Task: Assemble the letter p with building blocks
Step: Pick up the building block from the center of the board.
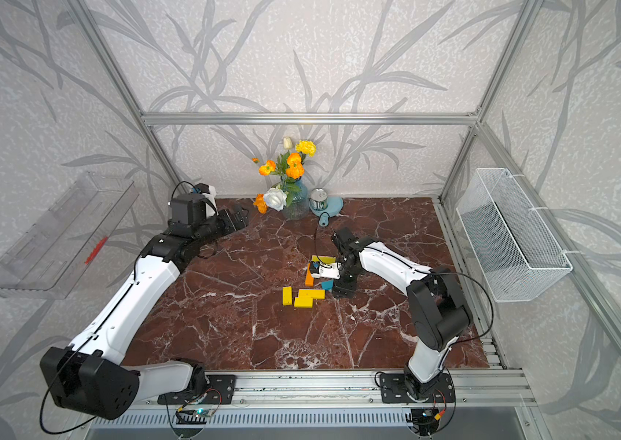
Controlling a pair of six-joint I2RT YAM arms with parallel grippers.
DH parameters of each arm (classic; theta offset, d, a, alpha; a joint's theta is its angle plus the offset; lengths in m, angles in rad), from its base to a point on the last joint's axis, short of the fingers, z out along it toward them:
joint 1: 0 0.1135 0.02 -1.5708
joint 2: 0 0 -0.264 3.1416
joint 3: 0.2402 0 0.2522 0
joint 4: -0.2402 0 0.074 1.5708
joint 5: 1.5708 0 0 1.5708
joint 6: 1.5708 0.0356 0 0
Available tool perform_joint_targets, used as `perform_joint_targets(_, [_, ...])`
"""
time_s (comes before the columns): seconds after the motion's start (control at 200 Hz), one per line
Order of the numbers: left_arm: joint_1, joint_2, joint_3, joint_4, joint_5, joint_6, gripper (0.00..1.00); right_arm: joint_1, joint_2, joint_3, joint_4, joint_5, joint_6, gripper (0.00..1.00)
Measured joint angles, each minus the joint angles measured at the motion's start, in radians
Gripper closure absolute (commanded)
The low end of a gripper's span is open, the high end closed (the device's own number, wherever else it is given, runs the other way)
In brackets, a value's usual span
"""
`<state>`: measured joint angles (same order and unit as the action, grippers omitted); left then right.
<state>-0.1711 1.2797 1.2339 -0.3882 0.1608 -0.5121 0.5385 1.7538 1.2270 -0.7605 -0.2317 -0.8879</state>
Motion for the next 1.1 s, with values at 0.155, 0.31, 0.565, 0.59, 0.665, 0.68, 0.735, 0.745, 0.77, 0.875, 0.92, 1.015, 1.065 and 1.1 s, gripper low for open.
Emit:
perform_joint_targets(0.155, [0.026,0.0,-0.007,-0.001,0.018,0.006,0.0,0.0,0.106,0.06,0.006,0.024,-0.035,0.25])
perform_joint_targets(0.31, [0.041,0.001,-0.01,0.001,0.032,0.006,0.0,0.0,0.146,0.09,0.025,0.029,-0.045,0.26])
perform_joint_targets(0.565, [0.053,0.006,-0.019,0.0,0.05,0.006,0.0,-0.002,0.173,0.138,0.019,0.037,-0.071,0.28])
perform_joint_targets(0.59, [0.053,0.006,-0.019,0.0,0.051,0.006,0.0,-0.002,0.18,0.145,0.016,0.037,-0.072,0.29])
perform_joint_targets(0.665, [0.055,0.006,-0.019,0.0,0.051,0.006,0.0,-0.003,0.205,0.161,0.006,0.03,-0.076,0.29])
perform_joint_targets(0.68, [0.056,0.006,-0.019,0.0,0.051,0.006,0.0,-0.003,0.208,0.162,0.004,0.028,-0.075,0.29])
perform_joint_targets(0.735, [0.058,0.006,-0.019,0.0,0.052,0.007,0.0,-0.003,0.218,0.163,-0.008,0.02,-0.076,0.3])
perform_joint_targets(0.745, [0.058,0.006,-0.019,0.0,0.052,0.008,0.0,-0.003,0.219,0.163,-0.01,0.02,-0.076,0.3])
perform_joint_targets(0.77, [0.06,0.006,-0.019,0.0,0.052,0.008,0.0,-0.003,0.221,0.163,-0.016,0.017,-0.076,0.3])
perform_joint_targets(0.875, [0.067,0.006,-0.019,0.0,0.052,0.008,0.0,-0.003,0.228,0.164,-0.033,0.01,-0.077,0.31])
perform_joint_targets(0.92, [0.069,0.006,-0.019,0.0,0.052,0.008,0.0,-0.003,0.229,0.164,-0.035,0.01,-0.076,0.31])
perform_joint_targets(1.015, [0.071,0.006,-0.019,0.0,0.055,0.008,0.0,-0.003,0.232,0.164,-0.035,0.008,-0.076,0.32])
perform_joint_targets(1.065, [0.071,0.005,-0.021,0.0,0.056,0.008,0.0,-0.003,0.238,0.166,-0.035,0.009,-0.075,0.32])
perform_joint_targets(1.1, [0.071,0.005,-0.023,0.0,0.057,0.008,0.0,-0.003,0.244,0.169,-0.035,0.01,-0.075,0.33])
